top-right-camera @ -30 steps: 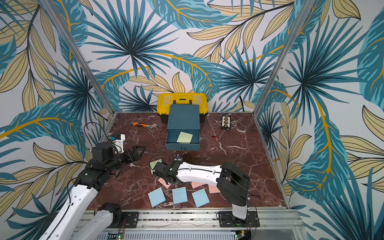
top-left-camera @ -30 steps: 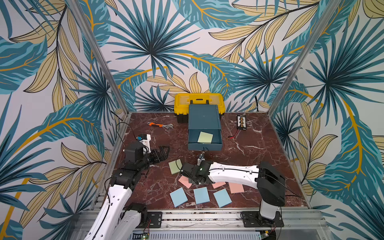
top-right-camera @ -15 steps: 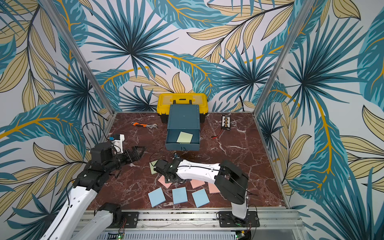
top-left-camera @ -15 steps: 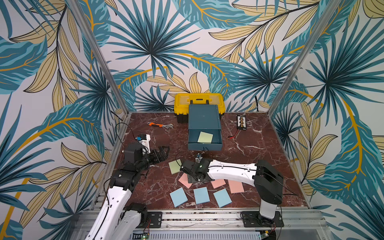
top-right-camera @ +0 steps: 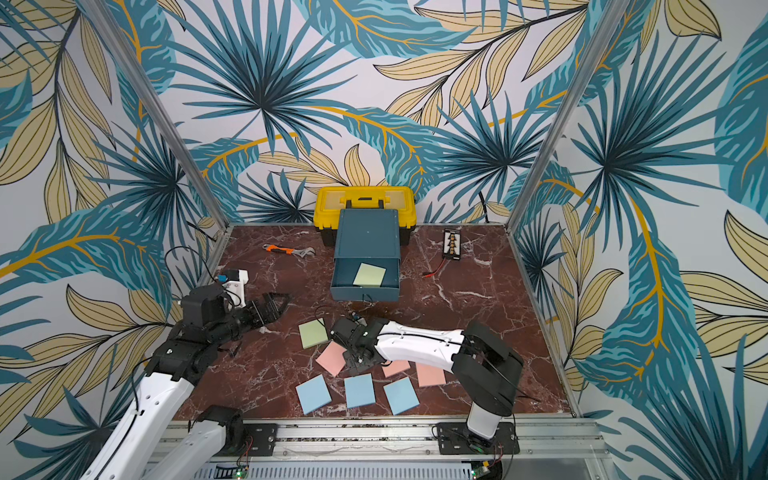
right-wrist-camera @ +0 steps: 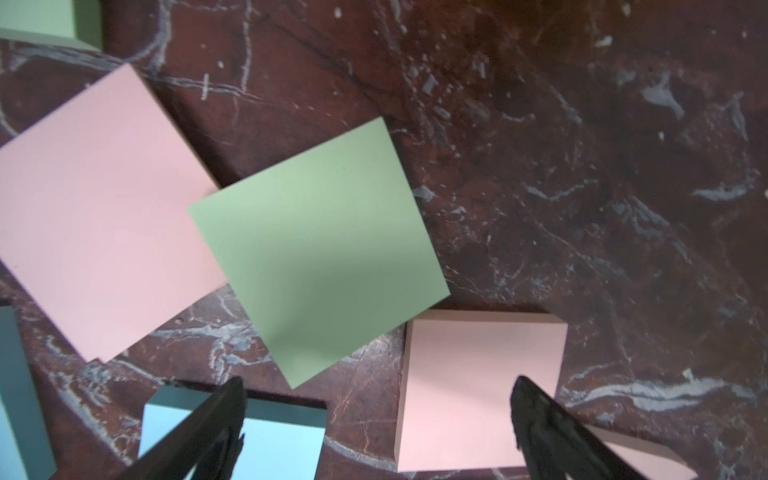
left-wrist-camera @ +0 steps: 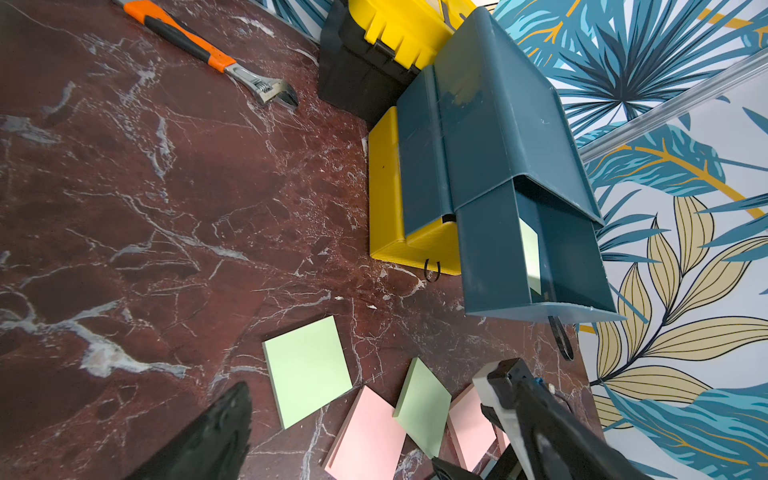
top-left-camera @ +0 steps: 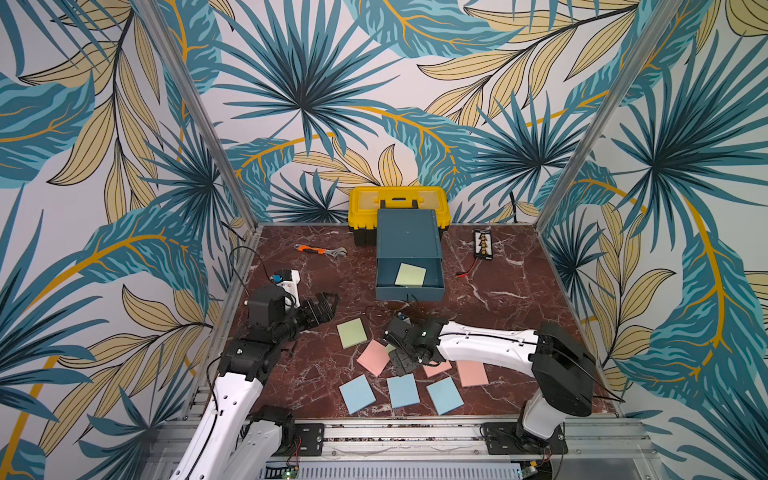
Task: Please put the sticky notes in the drawer by color
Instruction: Pick up the sticky notes from the center of the board.
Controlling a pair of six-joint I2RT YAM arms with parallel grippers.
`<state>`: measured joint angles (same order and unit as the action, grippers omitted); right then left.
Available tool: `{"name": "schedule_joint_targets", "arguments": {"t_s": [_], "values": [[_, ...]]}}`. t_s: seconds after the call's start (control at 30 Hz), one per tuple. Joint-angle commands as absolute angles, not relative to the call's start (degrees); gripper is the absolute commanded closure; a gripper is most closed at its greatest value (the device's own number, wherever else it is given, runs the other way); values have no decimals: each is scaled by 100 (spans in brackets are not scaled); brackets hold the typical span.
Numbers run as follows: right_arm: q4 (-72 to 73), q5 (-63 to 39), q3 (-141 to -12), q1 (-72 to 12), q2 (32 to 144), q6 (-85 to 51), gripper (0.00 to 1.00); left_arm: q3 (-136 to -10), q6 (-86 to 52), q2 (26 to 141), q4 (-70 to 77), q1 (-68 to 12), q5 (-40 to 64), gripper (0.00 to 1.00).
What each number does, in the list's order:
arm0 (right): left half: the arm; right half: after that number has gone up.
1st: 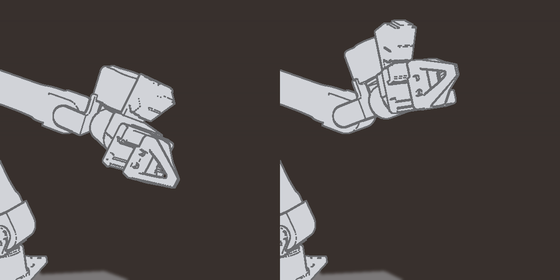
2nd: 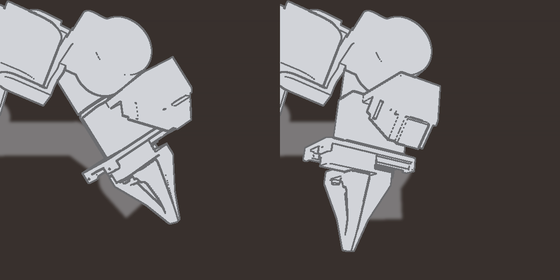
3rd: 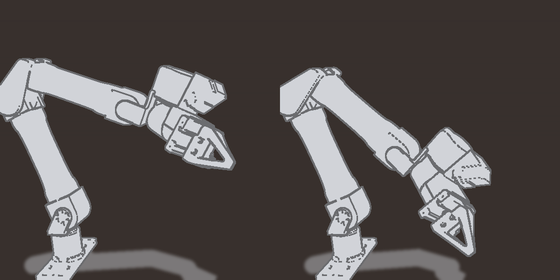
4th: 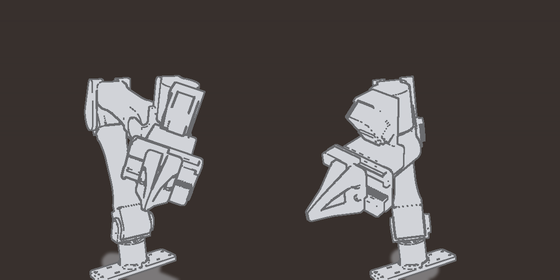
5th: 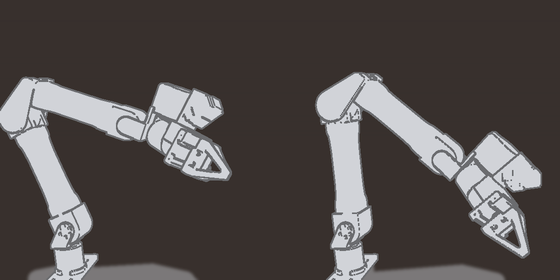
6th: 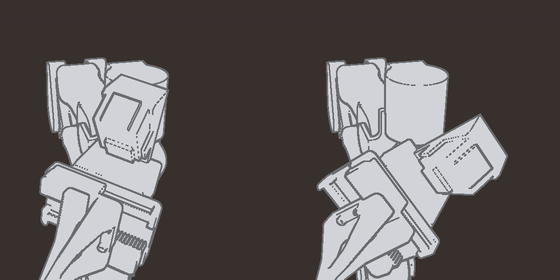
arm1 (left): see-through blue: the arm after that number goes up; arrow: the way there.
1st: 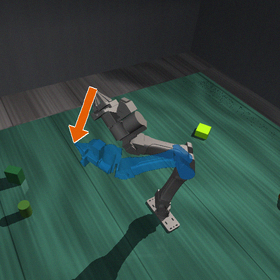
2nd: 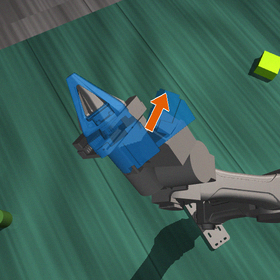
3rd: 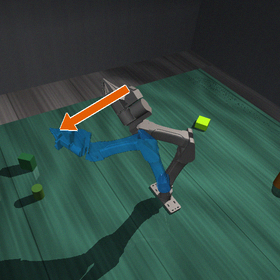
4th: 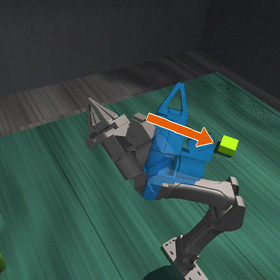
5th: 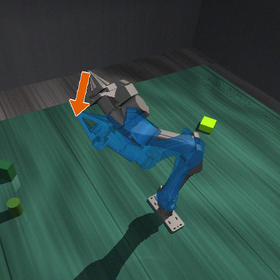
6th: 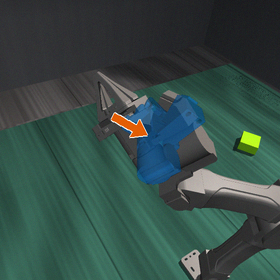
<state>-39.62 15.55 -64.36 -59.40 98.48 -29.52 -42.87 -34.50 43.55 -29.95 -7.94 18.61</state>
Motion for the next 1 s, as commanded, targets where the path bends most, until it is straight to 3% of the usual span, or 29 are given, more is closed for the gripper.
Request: {"name": "schedule_joint_targets", "arguments": {"t_s": [0.0,0.63,0.97], "values": [[-3591,1372,-6370,-5940,9901,-2357,1,-4508,-3518,4333,-3111,-823,1835,0],[-3287,434,-6411,-5335,10375,-1533,1,-4649,-3448,4370,-3289,-817,1749,0],[-3310,540,-6529,-5140,10607,-1349,1,-4719,-3434,4450,-3272,-819,1747,0]]}}
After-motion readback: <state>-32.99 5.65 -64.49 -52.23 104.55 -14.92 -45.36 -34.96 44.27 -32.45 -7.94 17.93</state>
